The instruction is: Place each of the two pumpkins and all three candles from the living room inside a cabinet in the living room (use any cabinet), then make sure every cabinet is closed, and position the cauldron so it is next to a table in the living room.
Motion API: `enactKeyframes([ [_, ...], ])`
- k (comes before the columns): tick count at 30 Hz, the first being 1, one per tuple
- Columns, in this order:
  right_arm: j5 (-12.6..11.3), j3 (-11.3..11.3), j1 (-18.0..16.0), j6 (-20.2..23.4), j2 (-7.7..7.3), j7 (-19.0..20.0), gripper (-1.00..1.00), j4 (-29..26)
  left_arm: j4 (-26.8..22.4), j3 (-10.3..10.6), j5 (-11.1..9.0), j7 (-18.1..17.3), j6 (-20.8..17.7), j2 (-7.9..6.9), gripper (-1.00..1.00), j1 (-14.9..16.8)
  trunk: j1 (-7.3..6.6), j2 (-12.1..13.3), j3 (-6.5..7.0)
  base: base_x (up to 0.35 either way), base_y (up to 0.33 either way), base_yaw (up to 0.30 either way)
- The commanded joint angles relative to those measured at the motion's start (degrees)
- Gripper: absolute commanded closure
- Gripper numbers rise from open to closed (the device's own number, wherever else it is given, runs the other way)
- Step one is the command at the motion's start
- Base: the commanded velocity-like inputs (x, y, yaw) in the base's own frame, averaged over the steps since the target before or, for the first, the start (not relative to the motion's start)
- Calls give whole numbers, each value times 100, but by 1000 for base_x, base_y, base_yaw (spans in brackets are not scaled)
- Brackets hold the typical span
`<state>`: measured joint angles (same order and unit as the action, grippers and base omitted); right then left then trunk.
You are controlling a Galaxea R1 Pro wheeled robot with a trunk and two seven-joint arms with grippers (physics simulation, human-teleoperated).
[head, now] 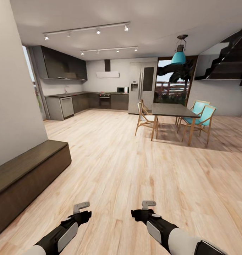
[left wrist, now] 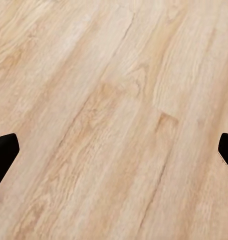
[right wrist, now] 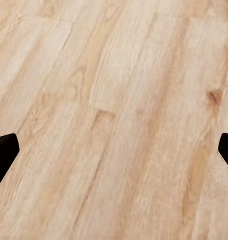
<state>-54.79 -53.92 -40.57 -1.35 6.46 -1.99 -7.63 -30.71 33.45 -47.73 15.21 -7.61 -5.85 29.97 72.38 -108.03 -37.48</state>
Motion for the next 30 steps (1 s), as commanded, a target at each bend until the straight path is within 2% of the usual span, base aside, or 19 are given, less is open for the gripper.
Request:
enactKeyframes([
  [1,-54,-48,-4,-14,2,-21,-100,-2,-15,47,-42,53,-12,-8,-100,5,3,-3,-6,316,-80,0],
  [17,-58,-47,-4,2,4,3,-100,-19,14,48,-52,53,-12,-3,-100,2,3,-3,-6,316,-88,-10],
  [30,-55,-48,-5,8,4,1,-100,-28,21,48,-53,53,-12,-3,-100,6,3,-3,-6,316,-87,-269],
])
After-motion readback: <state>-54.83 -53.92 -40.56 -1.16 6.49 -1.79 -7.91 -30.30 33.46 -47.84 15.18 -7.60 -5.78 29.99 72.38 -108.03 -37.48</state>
